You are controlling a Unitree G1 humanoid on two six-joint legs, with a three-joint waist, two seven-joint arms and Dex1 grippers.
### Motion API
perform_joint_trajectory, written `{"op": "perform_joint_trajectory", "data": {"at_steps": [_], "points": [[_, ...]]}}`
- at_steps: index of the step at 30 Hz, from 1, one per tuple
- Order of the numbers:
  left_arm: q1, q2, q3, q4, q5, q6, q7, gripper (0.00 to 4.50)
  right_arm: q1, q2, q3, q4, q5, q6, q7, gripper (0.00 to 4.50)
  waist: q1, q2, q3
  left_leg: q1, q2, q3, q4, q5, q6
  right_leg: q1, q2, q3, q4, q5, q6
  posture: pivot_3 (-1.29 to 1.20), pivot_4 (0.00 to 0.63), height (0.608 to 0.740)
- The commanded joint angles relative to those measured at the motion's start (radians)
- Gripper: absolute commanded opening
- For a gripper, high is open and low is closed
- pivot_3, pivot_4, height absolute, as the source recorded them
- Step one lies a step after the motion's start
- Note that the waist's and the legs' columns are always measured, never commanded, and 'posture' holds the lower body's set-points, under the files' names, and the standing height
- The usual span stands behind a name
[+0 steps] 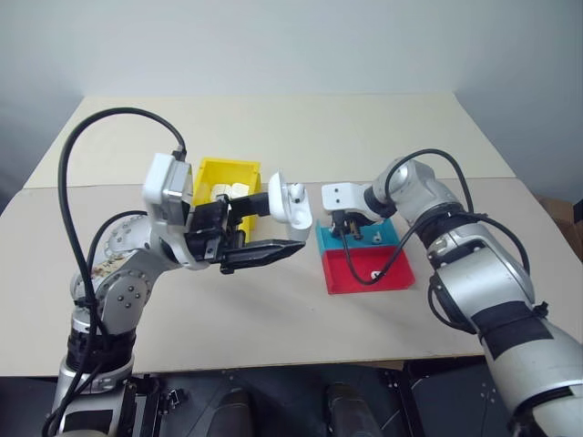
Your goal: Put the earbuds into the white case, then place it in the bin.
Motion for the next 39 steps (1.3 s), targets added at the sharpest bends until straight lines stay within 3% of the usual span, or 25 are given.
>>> {"op": "perform_joint_trajectory", "data": {"at_steps": [1,6,12,17,25,31,39], "points": [[-0.016,-0.002,0.011,-0.006,-0.020,-0.004,-0.007,2.70,-0.006,-0.035,-0.083,-0.053,0.074,0.076,0.049,0.63,0.000,0.000,0.000,0.000,0.000,0.000,0.000,0.000,0.000,0.000,0.000,0.000,0.000,0.000,0.000,0.00,0.150,0.740],[-0.026,-0.011,-0.004,-0.003,-0.025,-0.002,-0.017,2.70,0.054,-0.123,-0.190,-0.318,0.176,0.279,0.130,0.63,0.005,0.001,0.000,-0.002,0.000,0.000,0.000,0.000,0.000,-0.001,0.000,0.000,0.000,0.000,0.000,0.00,0.150,0.740],[-0.029,-0.011,-0.007,-0.014,-0.031,-0.002,-0.021,2.70,0.275,-0.254,-0.426,-0.986,0.458,0.792,0.149,0.63,0.024,0.001,0.000,-0.002,0.000,-0.001,0.000,0.000,0.000,-0.001,0.000,-0.001,0.000,0.000,0.000,0.00,0.150,0.740],[-0.044,-0.042,-0.041,-0.003,-0.004,-0.016,-0.013,2.70,0.426,-0.268,-0.696,-1.292,0.784,1.062,0.106,0.63,0.033,0.001,0.000,-0.001,0.000,-0.001,0.000,0.000,0.000,0.001,0.000,-0.001,-0.003,0.000,0.000,0.00,0.150,0.740],[-0.055,-0.080,-0.082,0.008,0.030,-0.021,-0.011,2.70,0.533,-0.253,-0.959,-1.464,1.220,1.315,-0.030,0.63,0.034,0.001,0.000,-0.001,0.000,-0.001,0.000,0.000,0.001,0.001,0.000,0.000,-0.004,0.000,0.000,0.00,0.150,0.740],[-0.072,-0.100,-0.098,0.032,0.049,-0.027,-0.019,2.70,0.545,-0.212,-0.969,-1.602,1.481,1.376,-0.231,0.63,0.030,0.001,0.000,0.000,0.000,-0.001,0.000,0.000,0.001,0.001,0.000,0.000,-0.004,0.000,0.000,0.00,0.150,0.740],[-0.073,-0.117,-0.105,0.030,0.062,-0.023,-0.017,2.70,0.577,-0.200,-0.932,-1.618,1.741,1.321,-0.442,0.63,0.033,0.001,0.000,-0.002,0.000,-0.002,0.000,0.000,0.001,0.001,0.000,0.000,-0.003,0.000,0.000,0.00,0.150,0.740]]}}
